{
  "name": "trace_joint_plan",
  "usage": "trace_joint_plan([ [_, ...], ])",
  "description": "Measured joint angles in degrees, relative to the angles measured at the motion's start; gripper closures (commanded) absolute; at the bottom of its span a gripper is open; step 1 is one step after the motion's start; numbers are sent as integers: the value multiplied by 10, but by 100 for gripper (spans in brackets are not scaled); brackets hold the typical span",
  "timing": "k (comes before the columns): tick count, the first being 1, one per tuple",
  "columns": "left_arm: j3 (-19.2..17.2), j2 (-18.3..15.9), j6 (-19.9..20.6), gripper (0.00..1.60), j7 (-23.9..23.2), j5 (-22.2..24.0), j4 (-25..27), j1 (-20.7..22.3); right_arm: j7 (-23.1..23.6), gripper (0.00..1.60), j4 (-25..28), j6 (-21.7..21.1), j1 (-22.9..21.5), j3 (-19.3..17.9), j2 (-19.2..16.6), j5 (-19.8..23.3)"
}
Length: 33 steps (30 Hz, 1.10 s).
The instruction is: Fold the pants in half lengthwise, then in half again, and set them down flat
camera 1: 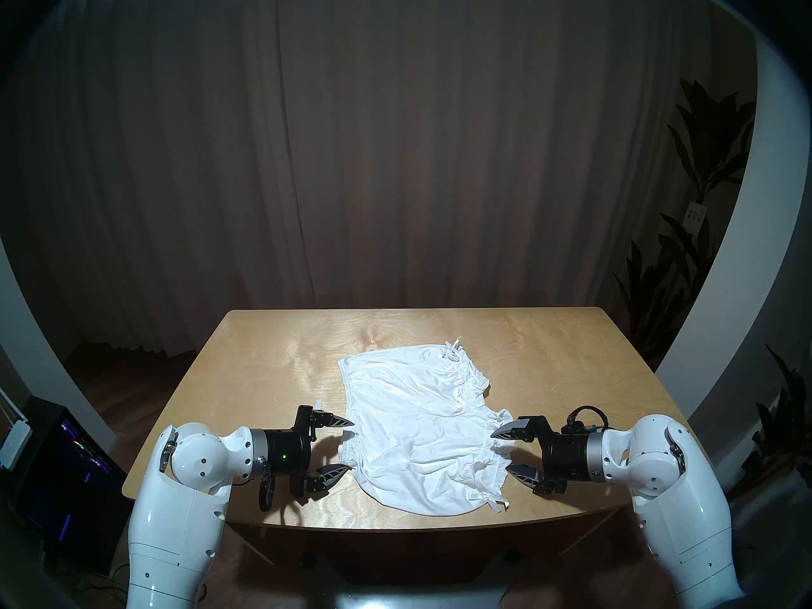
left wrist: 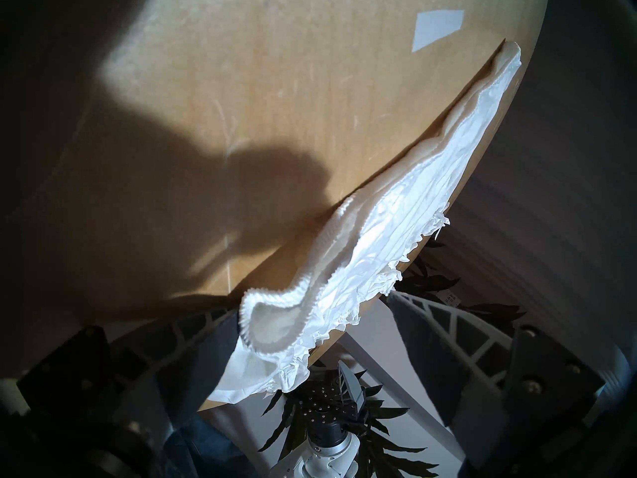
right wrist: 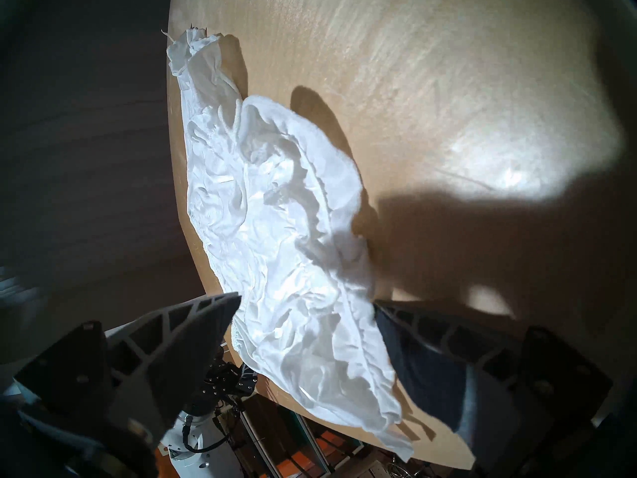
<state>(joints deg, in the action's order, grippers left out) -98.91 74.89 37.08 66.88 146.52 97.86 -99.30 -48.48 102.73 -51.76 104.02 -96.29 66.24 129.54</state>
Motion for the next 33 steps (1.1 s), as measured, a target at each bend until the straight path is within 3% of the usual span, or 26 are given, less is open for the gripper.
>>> trace_joint_plan([
  [25, 13, 13, 28, 0, -41, -19, -30, 20, 17, 0, -19, 16, -37, 47, 27, -28],
  [26, 14, 14, 27, 0, -42, -20, -32, 22, 17, 15, -20, 17, -37, 49, 28, -29],
  [27, 16, 15, 27, 0, -44, -21, -35, 25, 18, 83, -20, 18, -39, 51, 29, -31],
  [28, 17, 16, 27, 0, -45, -22, -37, 27, 18, 93, -21, 19, -40, 52, 30, -32],
  [29, 18, 16, 26, 13, -47, -23, -39, 29, 18, 114, -23, 20, -40, 55, 31, -34],
  [30, 19, 17, 26, 32, -48, -24, -41, 31, 18, 115, -28, 21, -40, 58, 32, -37],
  [31, 20, 18, 25, 63, -49, -25, -42, 33, 17, 116, -33, 21, -39, 62, 32, -40],
  [33, 25, 19, 23, 99, -50, -32, -52, 35, 16, 127, -32, 22, -39, 62, 33, -42],
])
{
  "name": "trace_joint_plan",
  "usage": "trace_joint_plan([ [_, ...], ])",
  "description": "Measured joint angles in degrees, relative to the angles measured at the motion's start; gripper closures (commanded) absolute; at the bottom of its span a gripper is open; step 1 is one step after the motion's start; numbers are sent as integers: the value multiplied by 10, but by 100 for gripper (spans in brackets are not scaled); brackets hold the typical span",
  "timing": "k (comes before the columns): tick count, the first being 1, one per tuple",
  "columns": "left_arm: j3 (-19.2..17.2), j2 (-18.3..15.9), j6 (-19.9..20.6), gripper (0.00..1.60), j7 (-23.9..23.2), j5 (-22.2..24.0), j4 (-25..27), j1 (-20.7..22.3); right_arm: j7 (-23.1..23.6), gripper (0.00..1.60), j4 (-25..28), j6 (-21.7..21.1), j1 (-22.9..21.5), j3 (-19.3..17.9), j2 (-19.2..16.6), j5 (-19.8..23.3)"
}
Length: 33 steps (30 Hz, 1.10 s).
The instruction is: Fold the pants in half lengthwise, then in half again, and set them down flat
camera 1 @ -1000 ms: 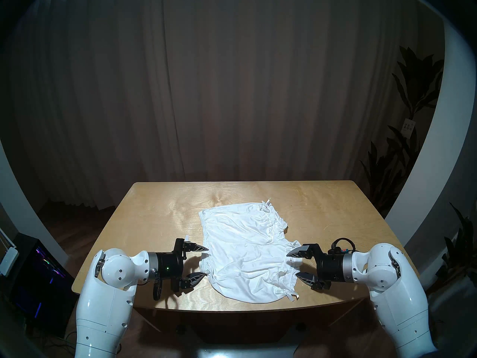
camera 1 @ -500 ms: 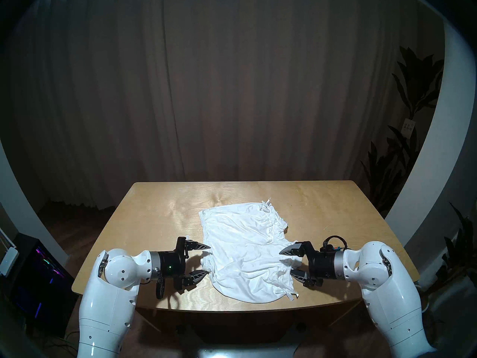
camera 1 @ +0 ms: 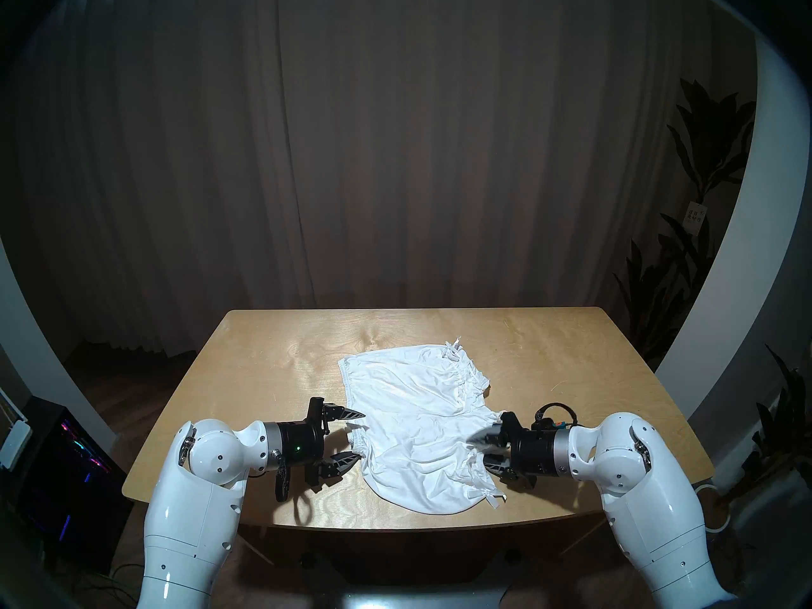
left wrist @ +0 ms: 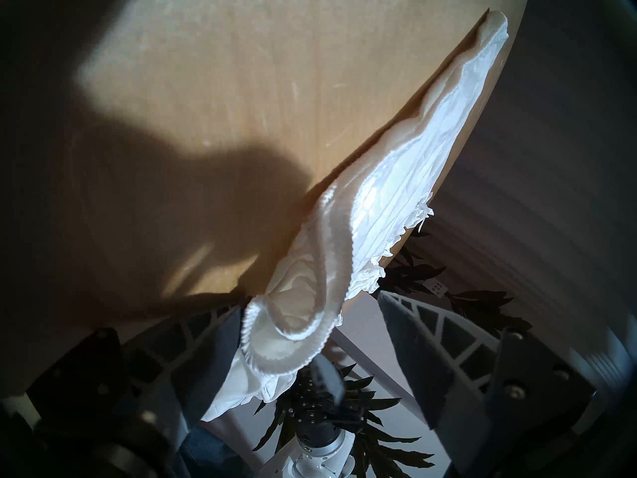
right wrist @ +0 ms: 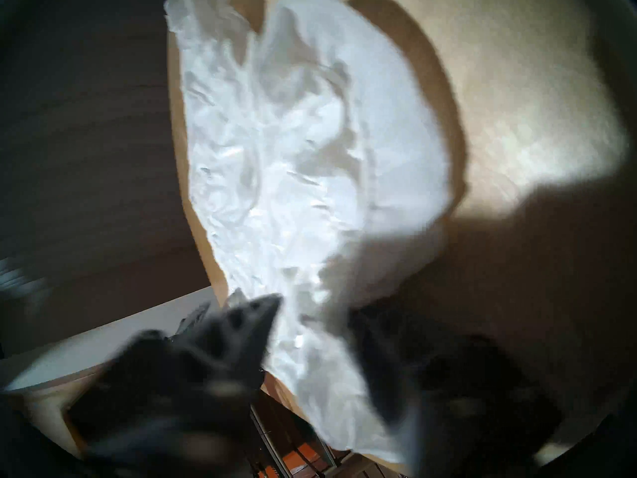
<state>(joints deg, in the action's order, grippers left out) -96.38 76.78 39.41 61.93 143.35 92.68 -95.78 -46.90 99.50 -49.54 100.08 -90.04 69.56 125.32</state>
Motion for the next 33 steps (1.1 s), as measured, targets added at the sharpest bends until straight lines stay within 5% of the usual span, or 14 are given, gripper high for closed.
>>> trace_joint_plan([
  [1, 3, 1, -1, 107, 0, -4, -7, 0, -1, 134, 0, 0, 0, 0, 0, -1],
  [2, 3, 2, -2, 117, 0, -4, -8, 0, -1, 160, 0, 0, 0, 1, 0, -2],
  [5, 5, 2, -6, 158, 3, -7, -9, 3, -2, 160, 1, 1, -1, 1, 0, -3],
  [6, 5, 2, -8, 160, 4, -7, -9, 4, -2, 160, 1, 2, -1, 1, 0, -3],
  [21, -2, 2, -30, 160, -7, -4, -1, -6, -11, 160, -2, 14, 0, -13, 3, 32],
  [33, -47, -12, -57, 160, 19, 15, 48, -32, -29, 160, 7, 24, -20, -36, -8, 63],
])
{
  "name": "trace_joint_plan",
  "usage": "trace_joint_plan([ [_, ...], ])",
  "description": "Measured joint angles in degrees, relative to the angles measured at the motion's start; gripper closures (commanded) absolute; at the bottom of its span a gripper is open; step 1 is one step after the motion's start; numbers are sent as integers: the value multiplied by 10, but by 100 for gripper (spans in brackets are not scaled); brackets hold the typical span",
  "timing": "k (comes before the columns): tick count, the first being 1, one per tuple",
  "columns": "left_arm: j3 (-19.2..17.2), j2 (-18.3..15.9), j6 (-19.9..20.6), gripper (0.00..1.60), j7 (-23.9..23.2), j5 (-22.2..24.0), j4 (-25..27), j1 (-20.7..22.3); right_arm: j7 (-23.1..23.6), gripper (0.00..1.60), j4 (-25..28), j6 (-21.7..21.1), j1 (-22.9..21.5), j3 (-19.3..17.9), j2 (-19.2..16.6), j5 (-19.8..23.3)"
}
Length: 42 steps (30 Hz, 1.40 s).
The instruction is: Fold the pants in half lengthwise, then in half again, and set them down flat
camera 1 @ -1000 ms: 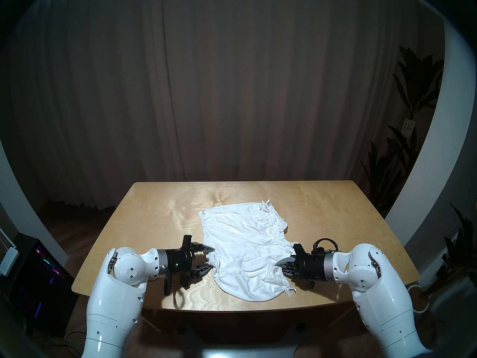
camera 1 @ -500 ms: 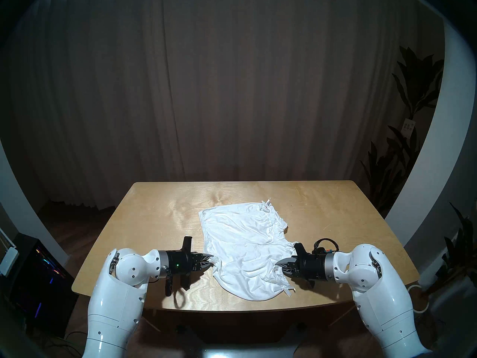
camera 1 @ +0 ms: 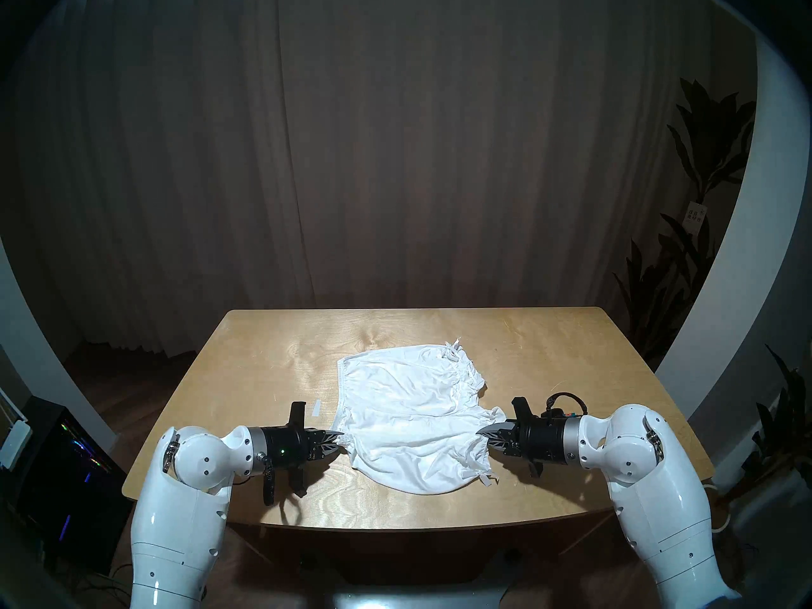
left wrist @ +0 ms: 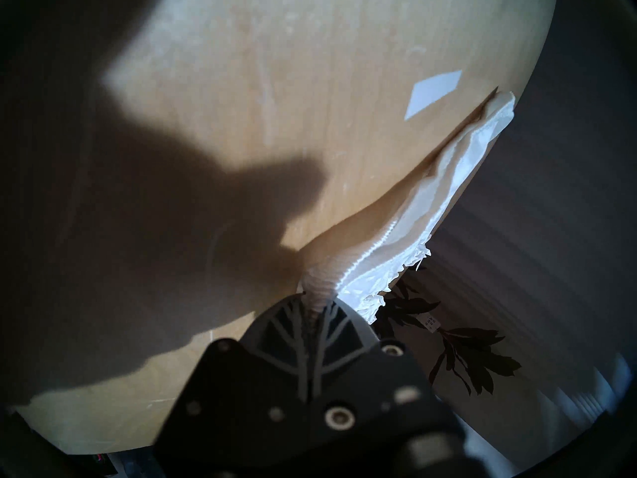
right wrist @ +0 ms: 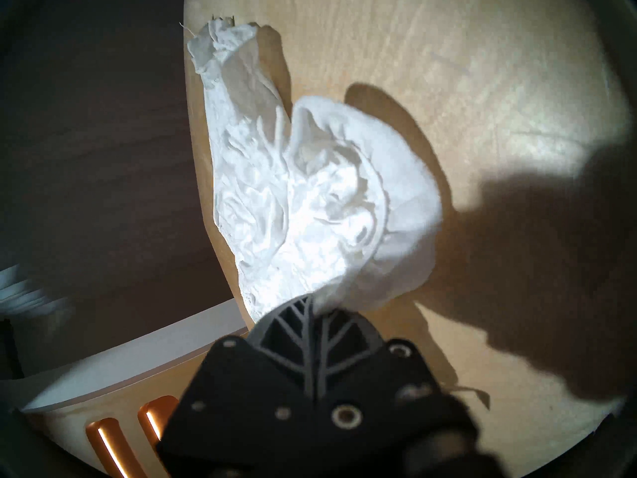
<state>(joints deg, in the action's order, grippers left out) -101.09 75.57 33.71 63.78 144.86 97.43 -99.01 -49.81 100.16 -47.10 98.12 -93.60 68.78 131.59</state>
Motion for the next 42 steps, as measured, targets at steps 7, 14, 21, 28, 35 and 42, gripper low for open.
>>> trace_joint_plan([
  [7, -3, -2, -14, 160, 20, 14, 10, 7, -18, 160, -17, 5, -20, -4, -6, 22],
  [14, -3, -4, -25, 160, 35, 24, 15, 25, -18, 160, -47, 8, -48, -4, -4, 30],
  [21, -2, -5, -41, 160, 48, 26, 12, 52, -9, 160, -76, 13, -85, -3, 6, 30],
  [28, 3, -4, -58, 160, 51, 25, 0, 81, 2, 160, -105, 16, -123, 2, 14, 17],
  [35, 16, -4, -75, 159, 50, 15, -32, 119, 17, 160, -148, 19, -164, 16, 24, -9],
  [42, 22, -4, -92, 158, 50, 1, -69, 152, 31, 160, -191, 22, -200, 29, 35, -30],
])
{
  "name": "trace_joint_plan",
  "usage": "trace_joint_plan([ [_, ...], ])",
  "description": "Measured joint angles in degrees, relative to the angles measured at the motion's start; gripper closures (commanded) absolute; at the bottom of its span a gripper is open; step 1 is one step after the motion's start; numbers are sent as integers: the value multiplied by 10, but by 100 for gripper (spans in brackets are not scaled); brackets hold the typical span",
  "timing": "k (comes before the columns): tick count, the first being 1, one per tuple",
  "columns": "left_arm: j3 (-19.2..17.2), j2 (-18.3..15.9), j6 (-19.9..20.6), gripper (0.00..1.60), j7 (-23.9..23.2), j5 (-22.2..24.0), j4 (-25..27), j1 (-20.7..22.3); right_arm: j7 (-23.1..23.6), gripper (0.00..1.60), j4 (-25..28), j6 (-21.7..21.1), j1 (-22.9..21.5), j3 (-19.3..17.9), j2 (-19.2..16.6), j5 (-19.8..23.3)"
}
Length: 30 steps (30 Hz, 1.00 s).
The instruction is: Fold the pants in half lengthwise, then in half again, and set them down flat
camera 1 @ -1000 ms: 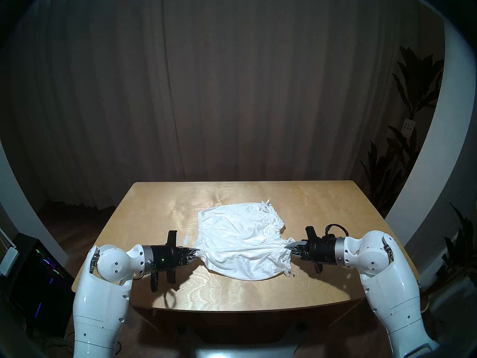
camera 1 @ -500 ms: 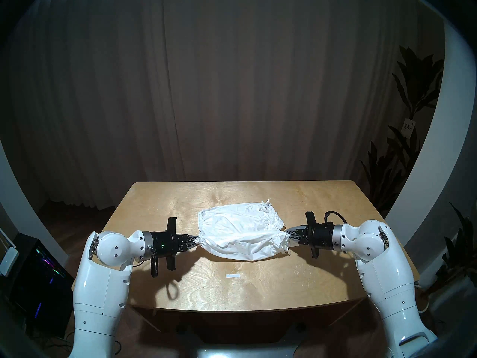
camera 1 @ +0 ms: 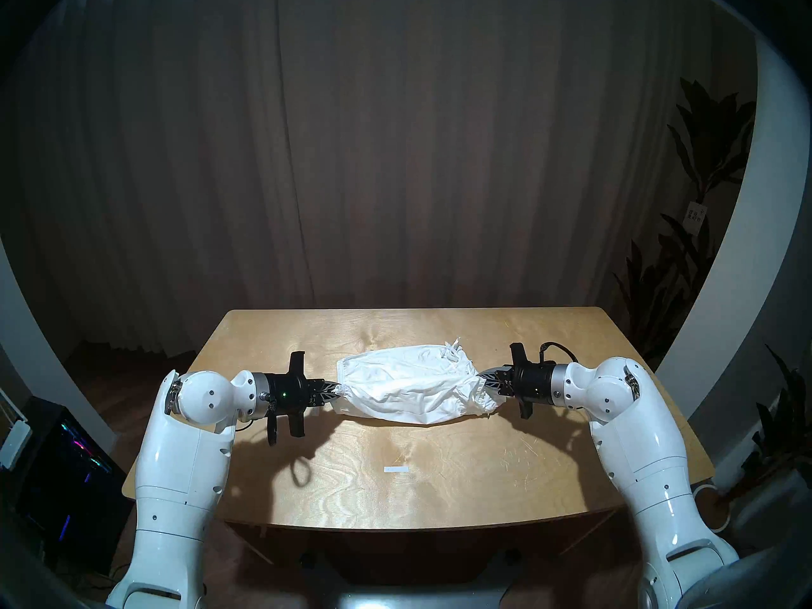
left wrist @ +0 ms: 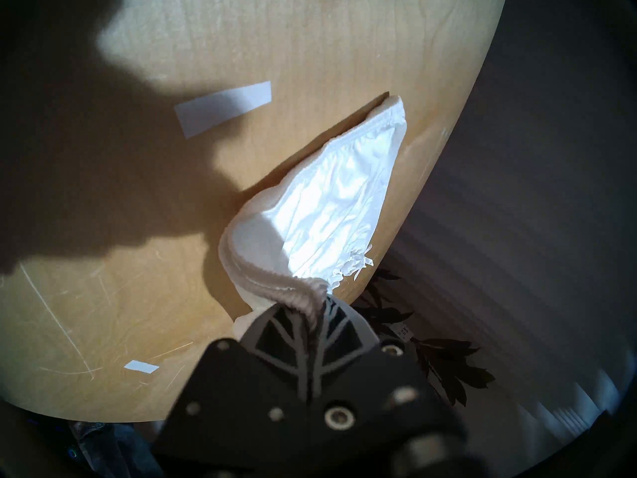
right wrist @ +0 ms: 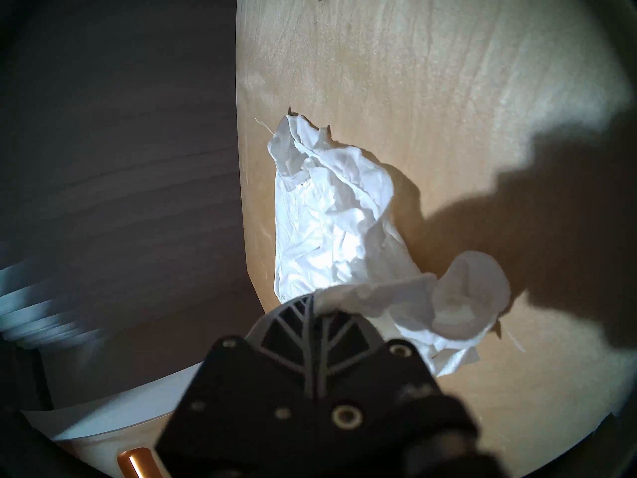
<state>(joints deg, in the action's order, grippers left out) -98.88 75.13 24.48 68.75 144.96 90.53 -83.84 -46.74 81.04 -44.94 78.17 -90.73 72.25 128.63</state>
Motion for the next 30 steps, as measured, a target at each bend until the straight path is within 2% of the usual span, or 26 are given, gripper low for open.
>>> trace_joint_plan([
  [8, -1, -3, -17, 160, -1, -13, -43, 38, 22, 160, -56, 14, -41, 11, 17, -26],
  [16, -1, -4, -27, 144, -5, -26, -90, 71, 51, 160, -110, 31, -77, 15, 35, -53],
  [17, 0, -4, -28, 126, -5, -27, -94, 74, 54, 160, -114, 33, -81, 15, 36, -56],
  [18, 1, -4, -30, 119, -7, -30, -104, 81, 59, 160, -124, 36, -88, 16, 39, -61],
  [21, 5, -2, -35, 109, -11, -35, -121, 94, 69, 160, -142, 42, -102, 17, 45, -71],
  [23, 9, 1, -38, 109, -14, -39, -133, 103, 76, 160, -155, 46, -112, 18, 48, -78],
  [24, 10, 2, -39, 102, -14, -41, -137, 106, 79, 160, -159, 47, -115, 18, 50, -80],
  [25, 12, 3, -40, 104, -16, -43, -144, 111, 84, 160, -167, 49, -120, 18, 51, -84],
  [26, 16, 5, -42, 122, -18, -47, -151, 117, 90, 160, -177, 51, -126, 18, 54, -89],
  [29, 21, 7, -44, 123, -22, -53, -164, 128, 99, 160, -192, 55, -136, 19, 57, -96],
  [30, 23, 7, -45, 138, -23, -55, -168, 131, 102, 160, -197, 56, -140, 19, 58, -99],
])
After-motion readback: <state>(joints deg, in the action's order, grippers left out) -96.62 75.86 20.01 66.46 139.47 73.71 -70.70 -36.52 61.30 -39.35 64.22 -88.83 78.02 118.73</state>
